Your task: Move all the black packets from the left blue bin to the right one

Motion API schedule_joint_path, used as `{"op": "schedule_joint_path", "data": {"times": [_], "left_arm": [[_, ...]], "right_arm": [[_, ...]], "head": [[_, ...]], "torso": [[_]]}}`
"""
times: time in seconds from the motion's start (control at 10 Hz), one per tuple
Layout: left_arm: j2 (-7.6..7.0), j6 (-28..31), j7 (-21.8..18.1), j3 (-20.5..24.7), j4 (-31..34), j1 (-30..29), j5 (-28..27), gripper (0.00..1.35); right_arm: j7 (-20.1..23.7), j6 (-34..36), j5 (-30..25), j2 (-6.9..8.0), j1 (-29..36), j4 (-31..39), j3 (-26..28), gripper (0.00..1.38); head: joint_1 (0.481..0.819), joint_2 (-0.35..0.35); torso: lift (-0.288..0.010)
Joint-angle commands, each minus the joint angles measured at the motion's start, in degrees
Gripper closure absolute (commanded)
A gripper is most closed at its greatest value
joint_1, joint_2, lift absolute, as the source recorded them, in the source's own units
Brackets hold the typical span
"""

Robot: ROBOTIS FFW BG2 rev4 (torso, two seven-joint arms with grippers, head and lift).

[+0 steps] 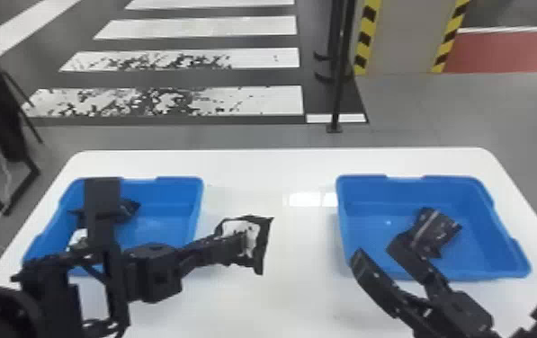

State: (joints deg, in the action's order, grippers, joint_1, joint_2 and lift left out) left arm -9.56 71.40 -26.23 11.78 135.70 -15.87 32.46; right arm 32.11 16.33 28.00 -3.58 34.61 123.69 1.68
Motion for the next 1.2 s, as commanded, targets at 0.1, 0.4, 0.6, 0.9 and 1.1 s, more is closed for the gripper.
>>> {"op": "schedule_joint_path", "data": {"times": [0.1, 0.4, 0.6, 0.9, 1.1], "left_arm": [[-0.54, 0.6, -0.1, -5.5, 0.1, 1.4, 2.0, 1.21], [-0.81, 1.2, -0.1, -8.5, -0.2, 3.2, 2.8, 1.21], [-0.81, 1.3, -0.1, -9.5, -1.0, 3.9, 3.2, 1.21], [-0.72, 1.3, -0.1, -10.4, -1.5, 4.3, 3.6, 1.21], [-0.72, 1.2, -0.1, -10.3, -1.5, 4.3, 3.8, 1.21]], "right_arm": [[0.0, 1.7, 2.0, -1.08, -3.0, -0.9, -3.3, 0.25], [0.0, 2.5, 2.5, -1.61, -4.9, -0.9, -5.3, 0.25], [0.0, 2.8, 2.5, -1.87, -5.5, -0.9, -6.5, 0.38], [0.1, 3.8, 4.0, -1.96, -6.1, -1.8, -6.9, 1.31], [0.4, 3.8, 4.8, -1.96, -6.1, -2.3, -7.0, 1.28]], "head": [[0.695, 0.030], [0.695, 0.002], [0.695, 0.001], [0.695, -0.002], [0.695, -0.001]], "torso": [[-0.138], [-0.138], [-0.138], [-0.138], [-0.138]]}}
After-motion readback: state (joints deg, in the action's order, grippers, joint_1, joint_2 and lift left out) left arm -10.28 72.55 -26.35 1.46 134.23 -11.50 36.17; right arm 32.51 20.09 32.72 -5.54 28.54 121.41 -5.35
